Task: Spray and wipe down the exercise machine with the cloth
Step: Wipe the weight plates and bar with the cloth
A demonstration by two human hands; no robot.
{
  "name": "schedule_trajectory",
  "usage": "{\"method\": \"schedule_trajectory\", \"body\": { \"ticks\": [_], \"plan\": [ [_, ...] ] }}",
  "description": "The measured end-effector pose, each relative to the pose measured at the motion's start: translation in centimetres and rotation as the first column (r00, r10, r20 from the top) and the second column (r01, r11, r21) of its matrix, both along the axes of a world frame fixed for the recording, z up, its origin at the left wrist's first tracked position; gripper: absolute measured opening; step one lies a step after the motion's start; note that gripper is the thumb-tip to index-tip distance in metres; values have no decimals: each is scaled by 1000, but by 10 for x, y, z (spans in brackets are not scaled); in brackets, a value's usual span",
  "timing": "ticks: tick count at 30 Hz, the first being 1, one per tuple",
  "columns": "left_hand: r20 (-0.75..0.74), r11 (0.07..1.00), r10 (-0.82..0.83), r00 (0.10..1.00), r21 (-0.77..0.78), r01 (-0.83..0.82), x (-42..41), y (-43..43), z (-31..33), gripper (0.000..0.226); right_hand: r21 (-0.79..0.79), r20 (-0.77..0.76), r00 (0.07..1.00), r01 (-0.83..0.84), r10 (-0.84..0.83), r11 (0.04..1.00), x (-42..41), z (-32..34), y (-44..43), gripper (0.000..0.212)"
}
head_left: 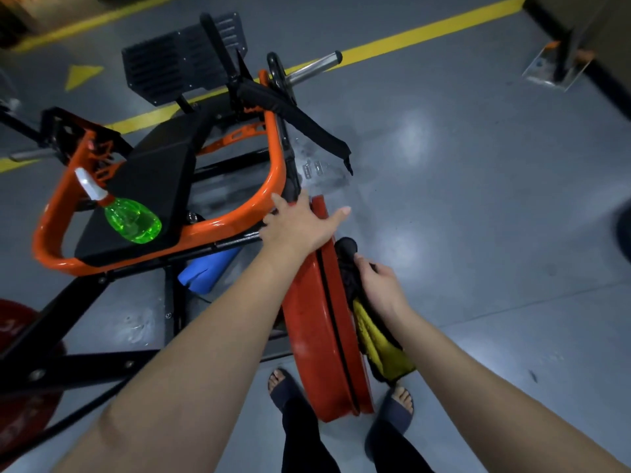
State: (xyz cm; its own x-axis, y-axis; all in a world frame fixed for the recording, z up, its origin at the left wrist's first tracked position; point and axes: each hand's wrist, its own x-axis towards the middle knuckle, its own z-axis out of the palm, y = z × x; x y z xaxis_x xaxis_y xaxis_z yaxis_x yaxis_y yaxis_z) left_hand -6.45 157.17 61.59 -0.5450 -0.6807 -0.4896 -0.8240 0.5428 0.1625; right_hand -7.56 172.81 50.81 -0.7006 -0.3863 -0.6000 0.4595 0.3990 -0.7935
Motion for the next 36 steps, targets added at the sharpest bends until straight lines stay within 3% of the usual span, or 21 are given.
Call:
{"method": "schedule_trajectory", "body": {
  "ticks": [3,5,9,14,18,25,27,32,36],
  "plan": [
    [45,998,53,998,15,-54,29,35,3,115,-70,97,993,69,-62,995,-26,-4,-27,37],
    [-37,996,66,997,-60,-68,40,49,-4,97,-183,118,986,140,-120,973,-41,9,-44,28],
    [-108,983,64,992,-162,-81,37,51,-7,73,-205,-22,994,96,-103,974,-32,27,-48,34],
    [-95,988,55,994,-139,-68,28,37,-8,71,10,32,996,80,-81,997,31,-28,22,40],
    [-96,988,43,994,-146,-57,18,27,-11,66,92,96,995,-10,2,996,49,-64,44,47],
    [-86,990,39,996,-133,-51,13,21,-13,66,-165,-241,964,77,-116,983,-5,37,-26,35],
    [-86,989,35,996,-141,-47,14,23,-13,65,-181,-212,967,101,-139,978,13,18,-10,39],
    [-92,991,44,995,-126,-55,11,16,-15,64,-3,-5,994,106,-106,994,48,-43,33,44],
    [-99,998,32,995,-50,-37,-10,-8,-20,57,-31,-49,995,86,-87,996,28,-23,11,43]
  ]
}}
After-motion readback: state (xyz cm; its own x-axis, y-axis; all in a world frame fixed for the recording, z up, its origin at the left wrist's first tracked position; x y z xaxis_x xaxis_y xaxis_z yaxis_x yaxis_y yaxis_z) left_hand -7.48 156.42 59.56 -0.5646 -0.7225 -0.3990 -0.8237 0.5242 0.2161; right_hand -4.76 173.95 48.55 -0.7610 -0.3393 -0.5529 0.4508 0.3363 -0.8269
